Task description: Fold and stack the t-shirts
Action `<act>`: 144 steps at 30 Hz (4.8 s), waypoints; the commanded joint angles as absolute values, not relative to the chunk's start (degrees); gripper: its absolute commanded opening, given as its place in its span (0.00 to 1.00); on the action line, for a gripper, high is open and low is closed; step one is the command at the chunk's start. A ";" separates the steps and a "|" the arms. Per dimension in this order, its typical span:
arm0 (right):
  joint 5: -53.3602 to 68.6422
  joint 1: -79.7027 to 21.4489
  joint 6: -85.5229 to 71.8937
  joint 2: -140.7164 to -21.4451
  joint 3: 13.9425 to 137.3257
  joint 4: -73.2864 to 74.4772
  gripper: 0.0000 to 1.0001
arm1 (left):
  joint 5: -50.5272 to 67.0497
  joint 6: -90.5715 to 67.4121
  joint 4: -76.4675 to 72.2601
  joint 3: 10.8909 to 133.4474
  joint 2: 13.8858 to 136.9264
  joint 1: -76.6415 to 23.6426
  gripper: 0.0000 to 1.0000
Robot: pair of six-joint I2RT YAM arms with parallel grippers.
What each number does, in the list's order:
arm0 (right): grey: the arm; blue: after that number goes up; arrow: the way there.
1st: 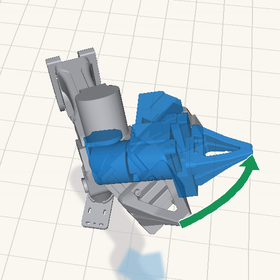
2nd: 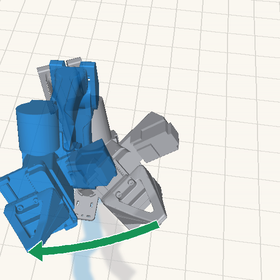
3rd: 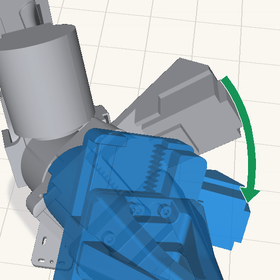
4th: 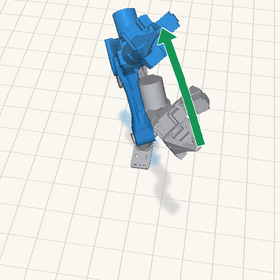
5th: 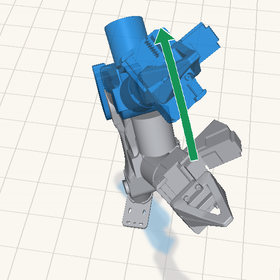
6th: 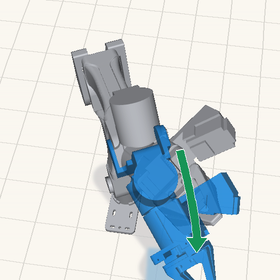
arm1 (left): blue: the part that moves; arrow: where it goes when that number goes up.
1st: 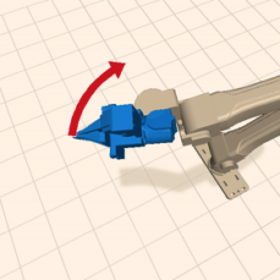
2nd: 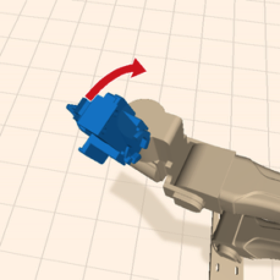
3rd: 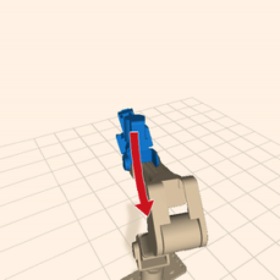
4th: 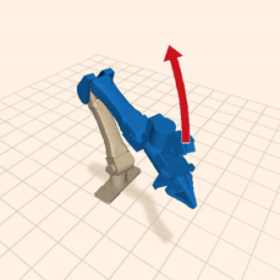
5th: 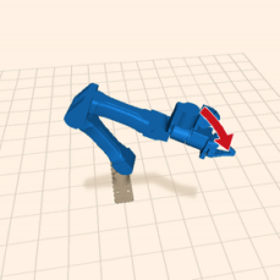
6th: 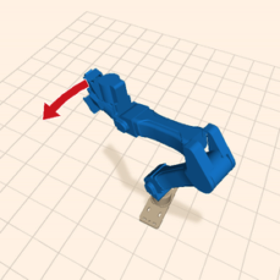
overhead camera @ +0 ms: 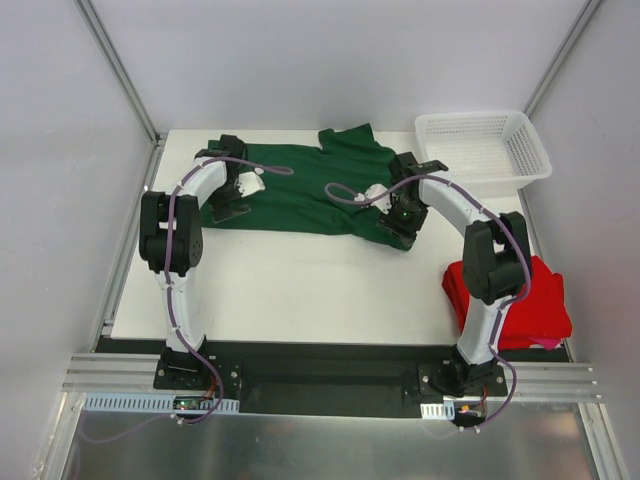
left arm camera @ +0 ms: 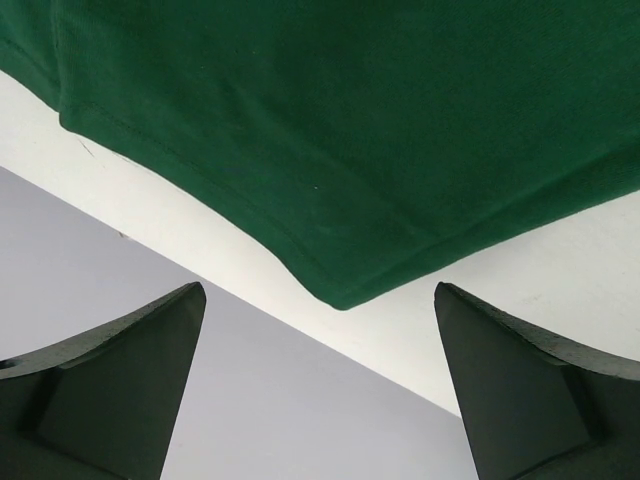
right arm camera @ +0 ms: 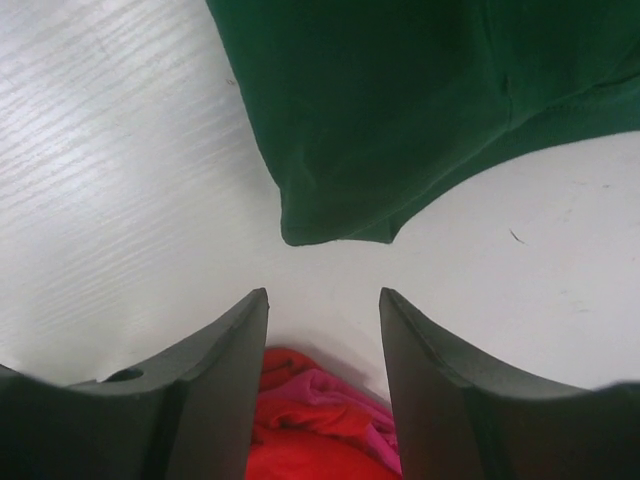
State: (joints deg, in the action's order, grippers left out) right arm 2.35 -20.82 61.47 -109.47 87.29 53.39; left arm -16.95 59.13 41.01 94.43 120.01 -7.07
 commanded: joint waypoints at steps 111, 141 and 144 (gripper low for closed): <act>4.83 -14.41 53.26 -116.54 95.10 65.21 0.01 | -21.00 58.45 41.66 87.81 120.50 -2.81 0.00; 9.65 -16.96 56.60 -109.34 85.17 70.57 0.01 | -16.35 55.11 55.02 74.88 107.58 -7.64 0.00; 11.68 -18.01 57.74 -108.81 84.11 72.51 0.01 | -16.35 54.76 55.72 75.14 107.67 -7.82 0.00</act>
